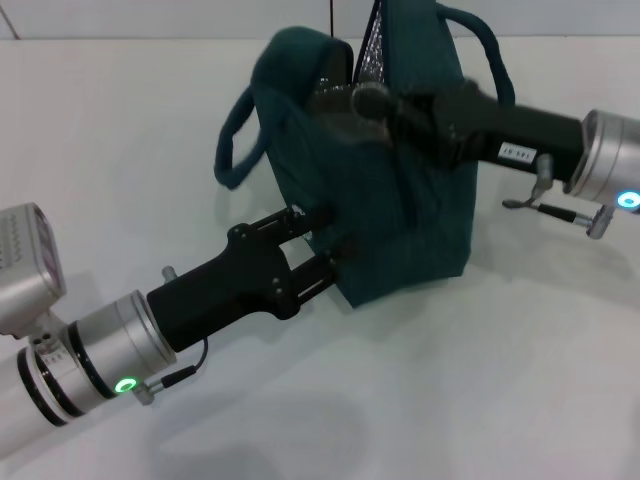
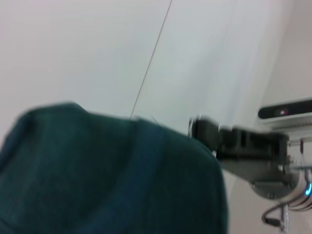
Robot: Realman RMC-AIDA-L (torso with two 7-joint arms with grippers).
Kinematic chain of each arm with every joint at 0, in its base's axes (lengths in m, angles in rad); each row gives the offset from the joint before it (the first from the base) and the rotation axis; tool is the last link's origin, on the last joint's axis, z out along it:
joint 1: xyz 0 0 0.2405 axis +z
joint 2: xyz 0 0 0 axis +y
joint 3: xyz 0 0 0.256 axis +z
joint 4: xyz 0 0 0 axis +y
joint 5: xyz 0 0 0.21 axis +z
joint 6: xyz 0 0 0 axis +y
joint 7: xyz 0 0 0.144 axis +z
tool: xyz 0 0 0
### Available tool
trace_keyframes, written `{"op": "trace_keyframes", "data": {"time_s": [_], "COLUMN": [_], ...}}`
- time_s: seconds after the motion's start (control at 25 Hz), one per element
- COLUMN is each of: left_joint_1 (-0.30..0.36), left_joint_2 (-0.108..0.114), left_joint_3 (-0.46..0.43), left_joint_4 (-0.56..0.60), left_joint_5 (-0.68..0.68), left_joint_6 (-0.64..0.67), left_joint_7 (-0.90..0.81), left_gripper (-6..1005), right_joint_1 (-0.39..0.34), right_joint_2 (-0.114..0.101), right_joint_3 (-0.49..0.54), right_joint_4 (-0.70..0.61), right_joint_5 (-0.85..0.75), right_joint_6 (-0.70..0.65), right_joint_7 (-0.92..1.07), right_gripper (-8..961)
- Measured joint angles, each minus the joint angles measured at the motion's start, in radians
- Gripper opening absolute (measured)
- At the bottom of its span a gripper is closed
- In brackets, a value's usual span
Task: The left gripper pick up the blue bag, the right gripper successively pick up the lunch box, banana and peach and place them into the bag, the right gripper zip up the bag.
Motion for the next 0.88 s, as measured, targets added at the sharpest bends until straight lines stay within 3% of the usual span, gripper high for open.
{"op": "trace_keyframes", "data": {"time_s": [0.48, 0.88], "left_joint_1": [-0.031, -0.027], "left_joint_2": [-0.007, -0.006], "left_joint_3": [-0.057, -0.075], "left_joint_4": [-0.104, -0.103], "left_joint_5": [-0.048, -0.092], "left_joint_6": [-0.065, -0.11], "left_joint_7": [0.033, 0.058], "left_gripper": [515, 516], "right_joint_1": [0.007, -0.001], "right_joint_2": [0.002, 0.004], "right_joint_3": [0.001, -0.002], "right_joint_4": [0.003, 0.006], "right_joint_5": [0.044, 0.043], "right_joint_6": [-0.024, -0.025], "right_joint_7": [-0.019, -0.017], "right_gripper": [13, 13]}}
